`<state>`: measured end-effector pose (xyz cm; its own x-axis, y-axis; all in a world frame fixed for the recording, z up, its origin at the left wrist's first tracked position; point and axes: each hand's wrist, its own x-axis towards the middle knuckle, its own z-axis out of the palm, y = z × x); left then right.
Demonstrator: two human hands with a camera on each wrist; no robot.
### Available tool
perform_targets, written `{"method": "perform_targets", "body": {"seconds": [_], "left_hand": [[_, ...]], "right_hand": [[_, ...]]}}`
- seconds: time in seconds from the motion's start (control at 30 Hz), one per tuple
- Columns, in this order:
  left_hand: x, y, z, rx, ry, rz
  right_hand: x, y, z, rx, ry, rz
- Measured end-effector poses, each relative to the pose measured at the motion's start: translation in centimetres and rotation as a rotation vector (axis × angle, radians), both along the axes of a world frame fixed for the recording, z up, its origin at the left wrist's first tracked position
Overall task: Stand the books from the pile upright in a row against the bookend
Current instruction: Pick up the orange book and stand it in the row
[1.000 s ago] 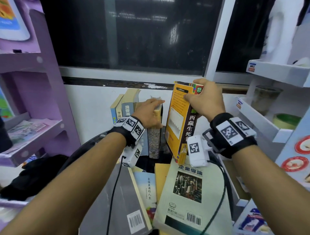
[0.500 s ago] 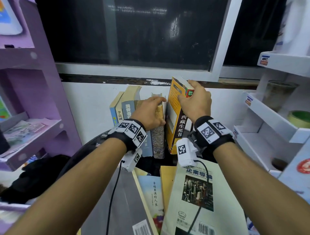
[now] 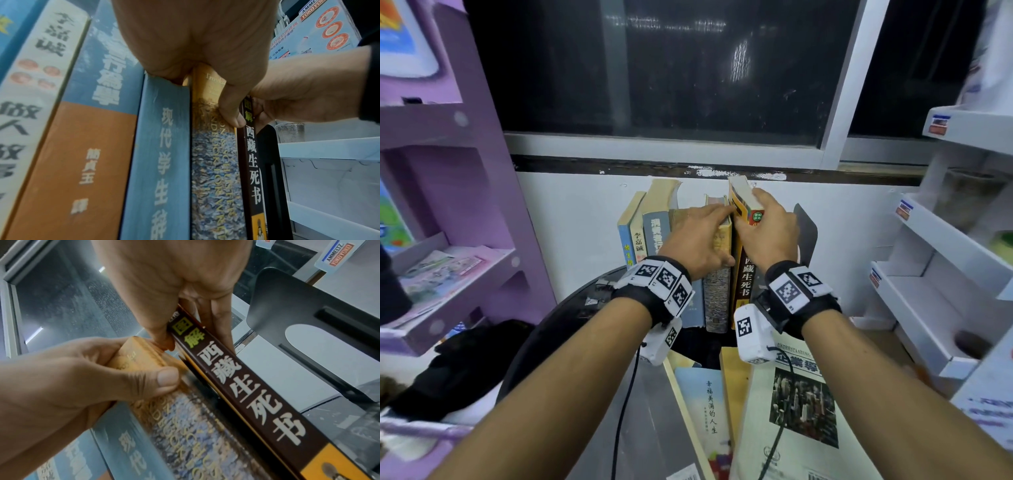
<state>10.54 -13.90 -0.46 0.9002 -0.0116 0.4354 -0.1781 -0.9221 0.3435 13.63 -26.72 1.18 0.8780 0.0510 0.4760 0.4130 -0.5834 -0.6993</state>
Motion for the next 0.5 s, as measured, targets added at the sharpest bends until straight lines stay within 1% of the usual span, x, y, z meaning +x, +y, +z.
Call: {"method": "perform_targets", "body": {"seconds": [0.2, 0.4, 0.5], "left_hand": [[0.23, 0.13, -0.05, -0.008, -0.015, 0.008], [0.24, 0.08, -0.18, 0.007, -0.016, 0.018], [0.3, 0.03, -0.32, 0.004, -0.027, 0.019]], "right_hand": [[0.38, -0.26, -0.05, -0.015, 0.016, 0.074], [0.53, -0.89, 0.33, -0.038, 0.107, 0.208], [0.31, -0.8, 0.54, -0.057, 0.133, 0.232]]}}
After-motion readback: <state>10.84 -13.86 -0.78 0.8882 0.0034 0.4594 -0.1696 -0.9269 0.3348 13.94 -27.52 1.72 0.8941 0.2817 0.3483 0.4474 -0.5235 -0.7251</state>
